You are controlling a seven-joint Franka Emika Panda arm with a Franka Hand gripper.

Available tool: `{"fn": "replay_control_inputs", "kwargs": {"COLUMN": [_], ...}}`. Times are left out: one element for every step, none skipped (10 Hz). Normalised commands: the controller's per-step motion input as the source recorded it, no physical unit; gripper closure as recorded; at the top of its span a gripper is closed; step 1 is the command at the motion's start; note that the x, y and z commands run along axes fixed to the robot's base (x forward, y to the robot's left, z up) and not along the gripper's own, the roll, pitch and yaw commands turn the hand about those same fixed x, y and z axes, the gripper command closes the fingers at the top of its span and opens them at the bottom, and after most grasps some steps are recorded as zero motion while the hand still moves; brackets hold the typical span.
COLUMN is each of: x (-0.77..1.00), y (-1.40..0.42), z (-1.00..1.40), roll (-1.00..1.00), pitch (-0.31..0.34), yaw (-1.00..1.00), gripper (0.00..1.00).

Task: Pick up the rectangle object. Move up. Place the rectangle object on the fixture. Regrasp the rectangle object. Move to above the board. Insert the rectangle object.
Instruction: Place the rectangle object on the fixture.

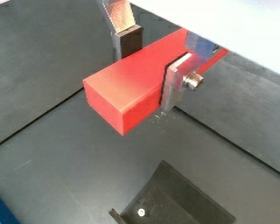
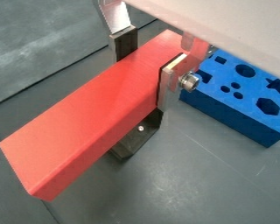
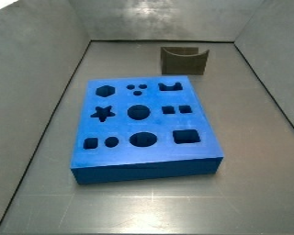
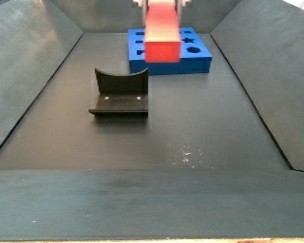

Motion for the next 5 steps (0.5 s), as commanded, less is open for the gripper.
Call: {"fn": "replay_control_inputs", "kwargs": {"x": [1.00,1.00,1.00,0.67,0.66], "y": [0.00,0.01,0.01,-1.00,-1.00], "z": [0.04,0.03,0.03,-0.33,-0.34], "roll": [-0.17,-0.17,-0.17,-1.00,-1.00], "pitch": [0.113,0.123,0.128,0.018,0.018], "yaw": [-0.12,-0.07,-0.06,0.06,0.06], "gripper": [1.00,1.00,1.00,1.00,1.00]}}
